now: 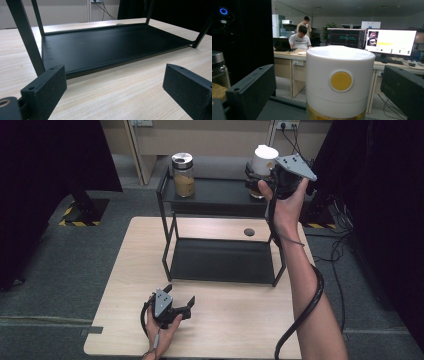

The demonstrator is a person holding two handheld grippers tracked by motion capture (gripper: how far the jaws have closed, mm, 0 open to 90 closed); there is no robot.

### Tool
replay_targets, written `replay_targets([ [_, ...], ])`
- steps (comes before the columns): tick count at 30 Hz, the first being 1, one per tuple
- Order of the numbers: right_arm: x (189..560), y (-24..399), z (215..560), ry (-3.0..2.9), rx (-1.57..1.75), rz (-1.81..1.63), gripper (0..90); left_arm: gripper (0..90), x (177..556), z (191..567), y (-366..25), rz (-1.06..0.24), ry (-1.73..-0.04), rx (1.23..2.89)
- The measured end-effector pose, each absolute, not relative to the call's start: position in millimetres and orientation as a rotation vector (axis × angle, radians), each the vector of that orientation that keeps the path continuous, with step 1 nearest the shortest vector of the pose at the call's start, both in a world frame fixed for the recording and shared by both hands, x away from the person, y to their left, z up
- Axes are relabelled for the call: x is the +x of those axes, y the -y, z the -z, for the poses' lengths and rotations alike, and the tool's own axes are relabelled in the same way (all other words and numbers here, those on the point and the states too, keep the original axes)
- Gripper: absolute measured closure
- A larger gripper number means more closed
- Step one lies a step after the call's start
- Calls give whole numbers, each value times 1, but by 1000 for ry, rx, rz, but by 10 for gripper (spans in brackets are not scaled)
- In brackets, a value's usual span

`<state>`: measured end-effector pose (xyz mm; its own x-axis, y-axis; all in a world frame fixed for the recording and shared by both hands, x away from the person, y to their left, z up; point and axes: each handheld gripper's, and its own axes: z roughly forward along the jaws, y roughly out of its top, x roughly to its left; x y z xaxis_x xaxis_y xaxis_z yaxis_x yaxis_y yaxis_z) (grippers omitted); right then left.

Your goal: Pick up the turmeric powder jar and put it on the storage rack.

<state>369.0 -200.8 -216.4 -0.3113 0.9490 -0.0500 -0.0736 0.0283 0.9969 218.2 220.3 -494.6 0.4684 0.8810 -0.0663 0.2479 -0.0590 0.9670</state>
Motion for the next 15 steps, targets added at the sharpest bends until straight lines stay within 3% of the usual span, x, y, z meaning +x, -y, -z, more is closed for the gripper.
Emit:
replay_targets([
  [15, 354, 214, 229, -1420, 936, -1486, 4, 42, 217, 495, -220, -702, -1009, 1579],
])
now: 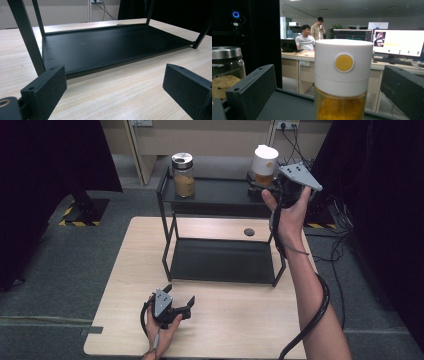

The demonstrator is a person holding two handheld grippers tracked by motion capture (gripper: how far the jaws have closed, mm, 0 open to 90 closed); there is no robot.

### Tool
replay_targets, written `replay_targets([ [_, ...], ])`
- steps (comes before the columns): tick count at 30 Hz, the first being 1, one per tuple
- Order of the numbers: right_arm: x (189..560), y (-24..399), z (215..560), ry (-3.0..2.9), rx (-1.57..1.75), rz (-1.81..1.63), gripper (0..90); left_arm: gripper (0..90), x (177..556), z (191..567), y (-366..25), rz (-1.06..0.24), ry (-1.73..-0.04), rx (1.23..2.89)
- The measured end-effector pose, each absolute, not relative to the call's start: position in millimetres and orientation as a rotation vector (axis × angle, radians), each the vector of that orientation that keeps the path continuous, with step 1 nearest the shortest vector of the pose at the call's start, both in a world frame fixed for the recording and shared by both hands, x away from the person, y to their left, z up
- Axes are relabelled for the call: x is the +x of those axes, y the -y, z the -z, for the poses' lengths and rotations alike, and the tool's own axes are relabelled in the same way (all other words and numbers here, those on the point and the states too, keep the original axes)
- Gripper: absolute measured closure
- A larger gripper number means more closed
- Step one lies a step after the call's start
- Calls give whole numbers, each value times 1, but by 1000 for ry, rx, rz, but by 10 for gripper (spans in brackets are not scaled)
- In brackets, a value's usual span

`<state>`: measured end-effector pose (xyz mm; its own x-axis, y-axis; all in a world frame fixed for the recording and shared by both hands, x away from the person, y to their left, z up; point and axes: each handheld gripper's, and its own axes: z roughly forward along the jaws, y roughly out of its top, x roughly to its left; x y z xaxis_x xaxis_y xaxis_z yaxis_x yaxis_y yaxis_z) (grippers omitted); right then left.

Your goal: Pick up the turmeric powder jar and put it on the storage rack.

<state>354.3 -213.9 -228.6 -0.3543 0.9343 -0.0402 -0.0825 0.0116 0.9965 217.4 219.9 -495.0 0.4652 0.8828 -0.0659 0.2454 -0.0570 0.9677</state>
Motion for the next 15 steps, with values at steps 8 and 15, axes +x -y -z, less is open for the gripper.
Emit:
replay_targets([
  [8, 345, 220, 235, -1428, 908, -1491, 4, 42, 218, 495, -220, -701, -1010, 1581],
  [15, 336, 227, 243, -1437, 890, -1503, 4, 42, 217, 495, -220, -704, -1010, 1579],
])
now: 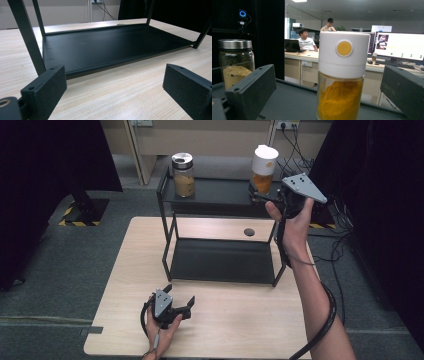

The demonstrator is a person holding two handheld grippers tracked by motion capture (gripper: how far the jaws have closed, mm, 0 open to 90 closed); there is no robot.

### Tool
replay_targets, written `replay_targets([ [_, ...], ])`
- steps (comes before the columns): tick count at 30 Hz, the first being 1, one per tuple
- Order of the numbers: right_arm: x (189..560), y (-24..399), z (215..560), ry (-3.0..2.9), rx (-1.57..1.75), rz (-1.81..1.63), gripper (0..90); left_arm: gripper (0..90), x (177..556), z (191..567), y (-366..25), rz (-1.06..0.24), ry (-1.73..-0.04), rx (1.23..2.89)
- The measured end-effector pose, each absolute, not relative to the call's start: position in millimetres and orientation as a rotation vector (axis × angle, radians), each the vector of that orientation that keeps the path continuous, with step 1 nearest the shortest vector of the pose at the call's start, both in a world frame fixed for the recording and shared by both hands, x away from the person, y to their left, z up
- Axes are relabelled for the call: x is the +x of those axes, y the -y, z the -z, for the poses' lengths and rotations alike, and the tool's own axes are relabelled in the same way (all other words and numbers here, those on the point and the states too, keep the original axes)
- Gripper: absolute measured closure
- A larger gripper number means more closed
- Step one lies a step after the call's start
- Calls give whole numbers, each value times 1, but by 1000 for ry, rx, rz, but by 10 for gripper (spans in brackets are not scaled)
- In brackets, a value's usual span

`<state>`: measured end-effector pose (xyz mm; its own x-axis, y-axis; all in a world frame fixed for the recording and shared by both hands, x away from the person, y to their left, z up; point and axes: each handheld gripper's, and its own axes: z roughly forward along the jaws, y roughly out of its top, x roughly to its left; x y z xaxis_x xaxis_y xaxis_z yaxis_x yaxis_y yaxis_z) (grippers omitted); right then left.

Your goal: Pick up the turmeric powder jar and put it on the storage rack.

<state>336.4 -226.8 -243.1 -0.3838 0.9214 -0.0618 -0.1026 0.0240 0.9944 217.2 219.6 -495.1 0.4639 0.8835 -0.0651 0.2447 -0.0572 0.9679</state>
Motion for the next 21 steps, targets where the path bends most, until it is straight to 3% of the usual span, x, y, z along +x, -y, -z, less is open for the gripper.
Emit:
replay_targets([
  [21, 314, 251, 271, -1448, 882, -1565, 3, 42, 217, 495, -219, -706, -1012, 1577],
])
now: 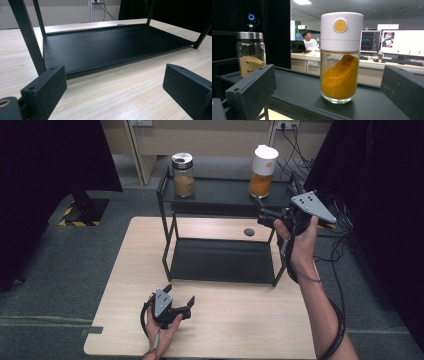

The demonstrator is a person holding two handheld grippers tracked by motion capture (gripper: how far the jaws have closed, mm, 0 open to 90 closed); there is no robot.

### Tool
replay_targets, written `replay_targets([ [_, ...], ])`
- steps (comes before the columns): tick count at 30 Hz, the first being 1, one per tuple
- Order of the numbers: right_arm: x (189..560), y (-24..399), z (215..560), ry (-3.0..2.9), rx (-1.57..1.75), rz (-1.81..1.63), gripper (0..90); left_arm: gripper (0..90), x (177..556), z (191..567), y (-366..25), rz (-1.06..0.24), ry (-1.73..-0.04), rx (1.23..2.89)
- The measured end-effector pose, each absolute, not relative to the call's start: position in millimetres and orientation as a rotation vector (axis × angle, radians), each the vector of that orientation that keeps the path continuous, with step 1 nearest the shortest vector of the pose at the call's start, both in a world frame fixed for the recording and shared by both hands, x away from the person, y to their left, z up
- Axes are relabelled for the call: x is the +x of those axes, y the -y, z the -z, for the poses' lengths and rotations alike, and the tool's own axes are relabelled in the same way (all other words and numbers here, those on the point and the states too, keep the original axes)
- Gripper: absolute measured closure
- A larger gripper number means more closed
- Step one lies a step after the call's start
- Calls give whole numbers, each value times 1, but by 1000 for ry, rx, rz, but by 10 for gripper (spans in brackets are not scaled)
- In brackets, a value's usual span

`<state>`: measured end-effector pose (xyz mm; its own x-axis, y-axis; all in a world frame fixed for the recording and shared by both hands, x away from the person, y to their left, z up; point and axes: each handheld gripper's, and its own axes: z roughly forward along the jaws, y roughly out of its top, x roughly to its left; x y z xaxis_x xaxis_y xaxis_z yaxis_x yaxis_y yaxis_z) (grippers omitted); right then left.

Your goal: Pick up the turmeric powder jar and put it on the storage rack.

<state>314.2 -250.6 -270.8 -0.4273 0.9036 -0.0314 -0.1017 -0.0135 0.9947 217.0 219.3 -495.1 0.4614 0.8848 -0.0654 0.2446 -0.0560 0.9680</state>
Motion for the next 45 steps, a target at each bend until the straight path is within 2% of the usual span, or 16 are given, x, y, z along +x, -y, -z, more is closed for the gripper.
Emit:
replay_targets([
  [31, 279, 267, 318, -1495, 833, -1561, 4, 42, 216, 496, -219, -709, -1016, 1572],
  [45, 264, 273, 352, -1522, 853, -1545, 3, 42, 216, 496, -219, -711, -1017, 1567],
])
